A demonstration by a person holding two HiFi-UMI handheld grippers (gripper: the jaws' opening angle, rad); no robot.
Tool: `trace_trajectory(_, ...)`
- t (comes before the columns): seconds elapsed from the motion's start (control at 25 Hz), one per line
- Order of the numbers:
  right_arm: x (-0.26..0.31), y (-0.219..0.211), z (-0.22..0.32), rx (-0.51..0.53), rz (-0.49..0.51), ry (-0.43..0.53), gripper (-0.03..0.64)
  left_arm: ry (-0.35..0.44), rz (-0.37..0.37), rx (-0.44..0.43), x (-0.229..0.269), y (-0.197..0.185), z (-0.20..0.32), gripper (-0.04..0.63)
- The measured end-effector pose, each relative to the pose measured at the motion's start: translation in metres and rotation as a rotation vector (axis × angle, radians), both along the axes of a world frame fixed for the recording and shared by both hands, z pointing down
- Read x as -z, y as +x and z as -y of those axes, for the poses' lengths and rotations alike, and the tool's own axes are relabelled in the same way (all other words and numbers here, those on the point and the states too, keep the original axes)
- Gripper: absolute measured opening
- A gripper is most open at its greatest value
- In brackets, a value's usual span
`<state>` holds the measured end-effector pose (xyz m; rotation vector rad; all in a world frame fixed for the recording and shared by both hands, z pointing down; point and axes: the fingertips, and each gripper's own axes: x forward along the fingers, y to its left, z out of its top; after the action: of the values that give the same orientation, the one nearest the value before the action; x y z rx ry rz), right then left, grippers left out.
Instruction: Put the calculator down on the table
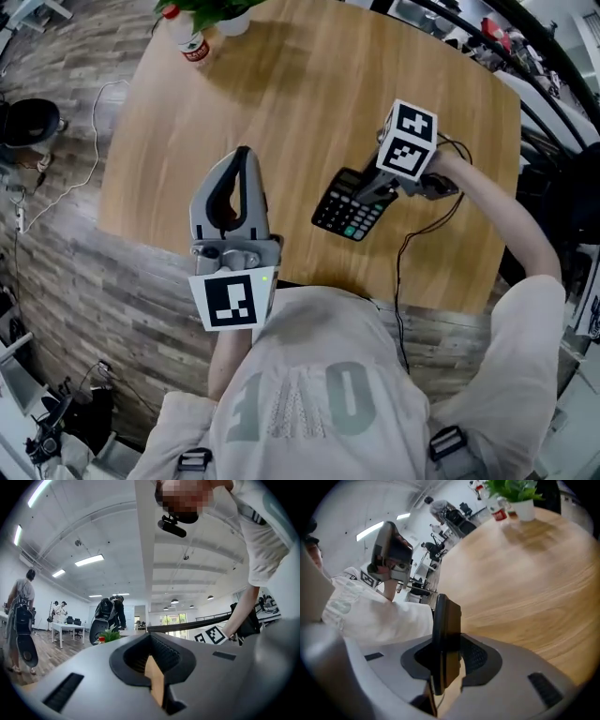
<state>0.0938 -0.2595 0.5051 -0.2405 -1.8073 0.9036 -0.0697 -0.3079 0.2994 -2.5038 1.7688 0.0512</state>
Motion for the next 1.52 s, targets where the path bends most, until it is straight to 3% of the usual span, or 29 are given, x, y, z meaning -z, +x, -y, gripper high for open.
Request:
trace_trajectory(0.16,-0.04,-0.006,-0.015,0.102,-0.038,-0.129,0.117,-0.021,0.019,0.029,-0.01,-0.01,0.011,0.009)
trace_trajectory(0.32,-0.061,-0.007,-0.017,0.134,-0.038,-0.207,0.117,-0.042,0.024,0.056,-0.017,-0.012,0.017,0.009)
trace_trajectory(0.8,-0.083,-0.007,-0.017,0.133,0.025,-0.294,0.117,-0.079,0.058,0.079,-0.028,0.002,0.015,0.009)
trace_trajectory(1.08,-0.085,-0.007,-0.017,0.124,0.04,-0.279,0.118,-0.065,0.076,0.064,-0.025,0.015,0.017,0.009)
trace_trajectory(1.32,-0.086,-0.01,-0.007,0.107,-0.009,-0.199,0.123,-0.051,0.078,0.052,-0.021,0.019,0.022,0.009)
trace_trajectory(1.44,-0.082,-0.009,-0.008,0.1,-0.02,-0.177,0.198,-0.033,0.077,0.043,-0.016,0.021,0.021,0.009)
trace_trajectory(1.52,-0.083,-0.007,-0.006,0.116,-0.039,-0.117,0.213,-0.021,0.083,0.037,-0.012,0.022,0.018,0.009)
